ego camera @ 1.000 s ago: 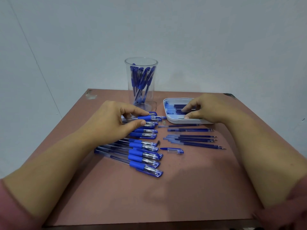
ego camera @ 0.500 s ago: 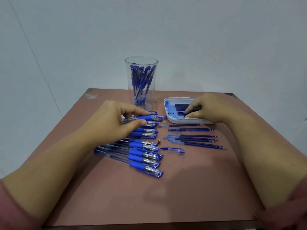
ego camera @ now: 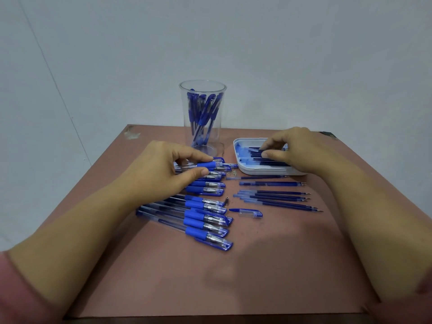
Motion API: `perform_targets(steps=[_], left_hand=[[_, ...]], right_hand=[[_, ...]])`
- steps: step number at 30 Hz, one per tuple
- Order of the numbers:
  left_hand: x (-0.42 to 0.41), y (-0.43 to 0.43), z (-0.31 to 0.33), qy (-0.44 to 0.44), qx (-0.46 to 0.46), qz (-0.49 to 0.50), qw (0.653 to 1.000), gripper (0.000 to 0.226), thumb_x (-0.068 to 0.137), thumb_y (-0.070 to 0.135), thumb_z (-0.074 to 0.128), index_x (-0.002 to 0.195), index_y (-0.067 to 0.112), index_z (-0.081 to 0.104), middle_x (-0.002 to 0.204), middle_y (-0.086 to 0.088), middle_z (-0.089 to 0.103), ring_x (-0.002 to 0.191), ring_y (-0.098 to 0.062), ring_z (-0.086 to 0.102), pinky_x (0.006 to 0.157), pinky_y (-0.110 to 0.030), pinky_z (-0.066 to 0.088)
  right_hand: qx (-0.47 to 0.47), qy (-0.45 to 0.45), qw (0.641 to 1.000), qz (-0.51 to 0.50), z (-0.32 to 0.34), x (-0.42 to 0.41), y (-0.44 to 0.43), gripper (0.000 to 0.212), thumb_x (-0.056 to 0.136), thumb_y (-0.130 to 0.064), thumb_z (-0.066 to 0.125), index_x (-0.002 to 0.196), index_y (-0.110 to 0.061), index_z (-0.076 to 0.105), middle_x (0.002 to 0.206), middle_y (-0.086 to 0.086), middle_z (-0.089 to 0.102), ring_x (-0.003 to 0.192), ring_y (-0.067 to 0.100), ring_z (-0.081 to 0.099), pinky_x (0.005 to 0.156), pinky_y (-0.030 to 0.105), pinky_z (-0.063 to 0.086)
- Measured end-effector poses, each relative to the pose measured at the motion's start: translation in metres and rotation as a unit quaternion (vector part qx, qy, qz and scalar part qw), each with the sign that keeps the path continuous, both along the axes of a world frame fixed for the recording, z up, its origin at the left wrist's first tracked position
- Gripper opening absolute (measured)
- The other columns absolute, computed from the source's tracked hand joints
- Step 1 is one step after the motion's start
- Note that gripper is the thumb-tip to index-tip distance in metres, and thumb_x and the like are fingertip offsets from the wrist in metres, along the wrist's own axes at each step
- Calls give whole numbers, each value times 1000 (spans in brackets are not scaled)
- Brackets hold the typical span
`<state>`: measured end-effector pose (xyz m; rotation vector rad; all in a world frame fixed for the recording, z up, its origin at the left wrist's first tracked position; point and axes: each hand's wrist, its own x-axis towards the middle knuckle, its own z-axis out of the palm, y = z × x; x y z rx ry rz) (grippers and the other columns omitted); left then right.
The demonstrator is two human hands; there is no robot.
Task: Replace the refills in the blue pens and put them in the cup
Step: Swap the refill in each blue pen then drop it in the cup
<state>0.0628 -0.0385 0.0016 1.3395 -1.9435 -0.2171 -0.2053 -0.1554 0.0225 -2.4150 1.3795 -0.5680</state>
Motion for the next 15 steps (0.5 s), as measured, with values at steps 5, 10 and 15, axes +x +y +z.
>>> perform_targets(steps=[5, 10, 15], left_hand=[[2, -1, 0, 12, 8, -3, 1000, 26, 80, 33, 75, 98, 49, 67, 70, 17, 70, 59, 1, 61, 57, -7, 42], [1, 0, 1, 5, 12, -4, 1000, 24, 79, 39, 71, 102, 43, 70, 75, 30, 68, 65, 5, 62, 60, -8, 45], [0, 2, 1, -1, 0, -4, 1000, 25, 81, 26, 75, 105, 32, 73, 68, 40, 60, 57, 14, 54, 57, -1, 37]], right_hand=[[-30, -56, 996, 56, 9, 8, 29, 11, 82, -25, 75, 89, -32, 74, 81, -20, 68, 82, -11, 58, 68, -1, 38], [-49, -106, 988, 102, 14, 9, 57, 17, 77, -22, 78, 85, -36, 72, 82, -15, 69, 80, 1, 60, 71, 8, 44], [-60, -112, 984, 125, 11, 13, 61, 18, 75, -27, 77, 83, -40, 70, 78, -13, 69, 78, 4, 62, 70, 7, 43]])
